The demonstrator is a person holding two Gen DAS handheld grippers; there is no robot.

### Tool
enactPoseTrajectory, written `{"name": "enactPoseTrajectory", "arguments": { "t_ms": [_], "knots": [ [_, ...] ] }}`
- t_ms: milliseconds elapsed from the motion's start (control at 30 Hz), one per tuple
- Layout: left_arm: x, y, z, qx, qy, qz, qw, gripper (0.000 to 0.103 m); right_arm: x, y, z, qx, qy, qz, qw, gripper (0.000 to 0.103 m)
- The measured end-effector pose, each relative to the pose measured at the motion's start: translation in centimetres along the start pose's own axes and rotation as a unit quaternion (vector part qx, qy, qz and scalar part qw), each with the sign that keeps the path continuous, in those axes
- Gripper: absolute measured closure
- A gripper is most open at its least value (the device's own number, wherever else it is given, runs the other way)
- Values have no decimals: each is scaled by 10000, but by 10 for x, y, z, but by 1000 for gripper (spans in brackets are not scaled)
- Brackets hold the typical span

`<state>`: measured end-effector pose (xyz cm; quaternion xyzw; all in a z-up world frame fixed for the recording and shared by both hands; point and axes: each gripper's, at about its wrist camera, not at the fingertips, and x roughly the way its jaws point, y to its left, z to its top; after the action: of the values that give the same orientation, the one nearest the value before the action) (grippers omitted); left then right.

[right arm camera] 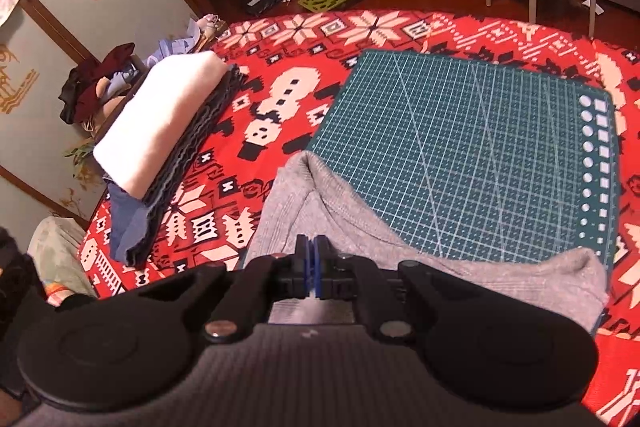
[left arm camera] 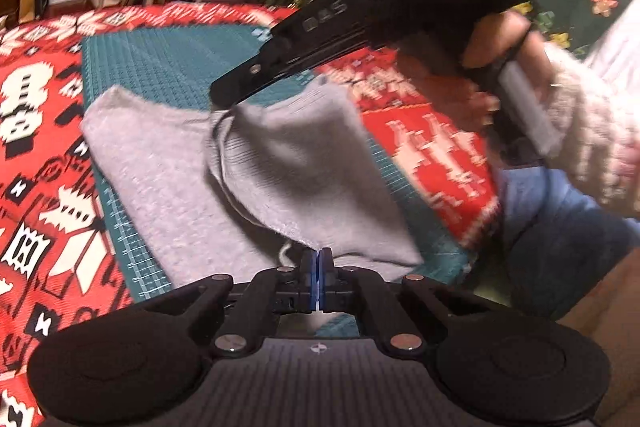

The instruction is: Fold clothes

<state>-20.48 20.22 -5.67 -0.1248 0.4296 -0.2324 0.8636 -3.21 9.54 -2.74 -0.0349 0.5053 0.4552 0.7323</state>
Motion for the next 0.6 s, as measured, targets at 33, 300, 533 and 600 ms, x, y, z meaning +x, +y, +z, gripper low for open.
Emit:
{"name": "enactPoseTrajectory", "arguments": {
  "t_ms": [33,300,533,600],
  "knots": [
    [-4,-4,0,-1,-5,-65,10000,102,-4,0,1,-2,-23,34,10000,101],
    [0,5,-11,-315,319,160,9989,102,15,4,7,-67,170,163,9997,101],
    [5,19,-20,-472,492,390,9969,102,42,1,3,-55,209,144,9997,84],
    [4,21,-22,-535,516,346,9966,99,37,0,1,-53,117,200,9997,82]
  ]
}}
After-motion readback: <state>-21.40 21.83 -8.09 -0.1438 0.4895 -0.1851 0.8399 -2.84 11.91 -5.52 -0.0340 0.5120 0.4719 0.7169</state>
